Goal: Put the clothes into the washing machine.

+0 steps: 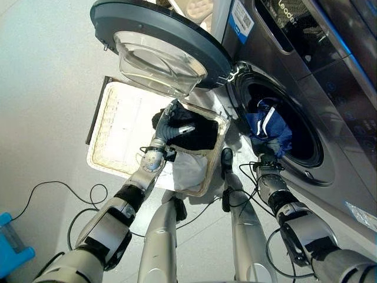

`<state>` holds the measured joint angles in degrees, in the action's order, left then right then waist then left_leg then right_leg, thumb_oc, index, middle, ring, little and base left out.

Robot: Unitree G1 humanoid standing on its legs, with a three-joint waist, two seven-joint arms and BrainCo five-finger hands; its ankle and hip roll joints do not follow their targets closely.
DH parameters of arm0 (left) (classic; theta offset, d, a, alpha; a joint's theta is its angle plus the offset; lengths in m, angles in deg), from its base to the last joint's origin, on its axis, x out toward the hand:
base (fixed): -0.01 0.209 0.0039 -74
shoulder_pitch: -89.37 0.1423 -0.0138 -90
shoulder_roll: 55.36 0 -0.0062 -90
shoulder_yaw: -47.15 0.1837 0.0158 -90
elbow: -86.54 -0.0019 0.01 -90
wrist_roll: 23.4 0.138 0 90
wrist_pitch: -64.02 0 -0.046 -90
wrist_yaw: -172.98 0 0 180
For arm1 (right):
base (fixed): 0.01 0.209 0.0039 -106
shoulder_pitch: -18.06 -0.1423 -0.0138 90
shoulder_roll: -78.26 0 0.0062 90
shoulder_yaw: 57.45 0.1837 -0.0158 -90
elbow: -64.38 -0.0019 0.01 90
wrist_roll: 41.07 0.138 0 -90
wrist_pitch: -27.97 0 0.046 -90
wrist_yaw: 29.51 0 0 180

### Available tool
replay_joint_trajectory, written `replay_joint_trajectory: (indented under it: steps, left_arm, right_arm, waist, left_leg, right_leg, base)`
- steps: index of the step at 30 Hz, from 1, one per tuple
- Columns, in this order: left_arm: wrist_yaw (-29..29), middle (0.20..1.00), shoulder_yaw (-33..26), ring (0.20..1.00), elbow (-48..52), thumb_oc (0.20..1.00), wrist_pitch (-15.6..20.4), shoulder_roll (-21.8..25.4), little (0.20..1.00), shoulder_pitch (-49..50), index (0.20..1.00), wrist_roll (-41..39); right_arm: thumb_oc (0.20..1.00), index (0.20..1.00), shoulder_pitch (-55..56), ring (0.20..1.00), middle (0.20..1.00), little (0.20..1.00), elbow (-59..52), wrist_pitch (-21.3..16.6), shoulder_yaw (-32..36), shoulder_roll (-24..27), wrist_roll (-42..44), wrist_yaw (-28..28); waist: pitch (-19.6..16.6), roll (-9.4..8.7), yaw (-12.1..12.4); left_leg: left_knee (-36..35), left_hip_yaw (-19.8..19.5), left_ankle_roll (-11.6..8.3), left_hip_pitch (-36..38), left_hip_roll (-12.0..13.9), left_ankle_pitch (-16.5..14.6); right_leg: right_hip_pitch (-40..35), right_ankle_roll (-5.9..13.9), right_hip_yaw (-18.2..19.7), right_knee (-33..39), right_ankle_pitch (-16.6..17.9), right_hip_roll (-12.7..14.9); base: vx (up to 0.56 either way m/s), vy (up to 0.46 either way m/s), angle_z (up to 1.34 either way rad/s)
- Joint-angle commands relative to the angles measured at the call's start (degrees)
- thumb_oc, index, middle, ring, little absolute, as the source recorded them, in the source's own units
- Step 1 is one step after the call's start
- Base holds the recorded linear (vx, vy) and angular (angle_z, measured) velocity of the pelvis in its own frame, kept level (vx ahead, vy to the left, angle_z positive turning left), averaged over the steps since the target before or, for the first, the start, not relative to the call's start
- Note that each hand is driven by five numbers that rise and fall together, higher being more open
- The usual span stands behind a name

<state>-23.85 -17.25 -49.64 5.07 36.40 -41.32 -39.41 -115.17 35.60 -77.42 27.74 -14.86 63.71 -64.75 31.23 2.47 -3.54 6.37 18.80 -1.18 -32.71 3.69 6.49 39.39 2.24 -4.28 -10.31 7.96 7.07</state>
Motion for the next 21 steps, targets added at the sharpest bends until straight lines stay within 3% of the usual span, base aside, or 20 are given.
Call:
replay_joint_trajectory:
  steps: [1,8,10,11,19,21]
  left_arm:
    - [-3.35,1.0,-3.62,1.0,1.83,1.0,6.24,-2.06,1.0,-0.82,1.0,-3.96]
    - [-6.55,1.0,-6.32,1.0,2.77,1.0,8.14,-2.43,1.0,0.62,1.0,-7.91]
    - [-6.78,1.0,-6.85,1.0,3.4,1.0,8.27,-2.63,1.0,0.91,1.0,-8.64]
    - [-6.64,1.0,-6.32,1.0,4.13,1.0,7.95,-2.45,1.0,1.0,1.0,-8.06]
    - [-5.8,1.0,-3.67,1.0,6.79,1.0,5.82,-1.31,1.0,0.59,1.0,-8.43]
    - [-5.95,1.0,-2.46,1.0,8.16,1.0,4.57,-0.42,1.0,0.35,1.0,-8.37]
  right_arm:
    - [0.2,0.2,-1.22,0.2,0.2,0.2,-1.88,-2.85,1.5,2.42,3.24,-0.29]
    - [0.2,0.2,-2.51,0.2,0.2,0.2,-1.05,-4.7,5.68,4.5,6.88,1.55]
    - [0.2,0.2,-4.06,0.2,0.2,0.2,-0.61,-5.99,8.74,6.06,8.23,4.28]
    - [0.2,0.2,-5.31,0.2,0.2,0.2,-0.55,-8.93,10.46,7.45,8.23,6.93]
    - [0.2,0.2,-10.82,0.2,0.2,0.2,-1.09,-16.88,13.24,11.13,8.23,15.78]
    - [0.2,0.2,-12.42,0.2,0.2,0.2,-3.89,-20.55,14.77,11.24,8.23,18.2]
  waist:
    - [-1.43,4.23,-0.07]
    - [-1.43,4.52,0.51]
    - [-1.43,4.89,0.83]
    - [-1.43,5.26,1.01]
    - [-1.43,6.16,1.84]
    - [-1.43,6.26,2.0]
  left_leg:
    - [4.35,-1.99,-3.58,-2.01,-4.5,-4.62]
    - [5.22,-2.51,-3.44,-3.26,-4.89,-4.81]
    - [5.87,-2.85,-3.35,-4.13,-5.16,-5.08]
    - [6.03,-3.09,-3.28,-4.65,-5.33,-5.13]
    - [6.58,-3.75,-3.17,-5.42,-5.53,-5.43]
    - [6.68,-3.95,-3.16,-5.56,-5.62,-5.51]
  right_leg:
    - [-0.02,4.81,-6.74,-5.01,-4.85,-1.09]
    - [0.95,4.8,-7.3,-5.74,-4.75,-0.48]
    - [1.85,4.89,-7.55,-6.3,-4.6,-0.06]
    - [2.47,4.98,-7.63,-6.5,-4.36,0.16]
    - [3.27,5.17,-8.0,-7.08,-4.07,0.95]
    - [3.42,5.19,-8.12,-7.15,-3.94,1.1]
  base:
    - [0.0,0.0,0.0]
    - [0.0,-0.019,0.0]
    - [0.0,-0.049,0.1]
    - [0.0,-0.05,0.12]
    - [0.0,-0.015,0.05]
    - [0.0,-0.018,0.03]
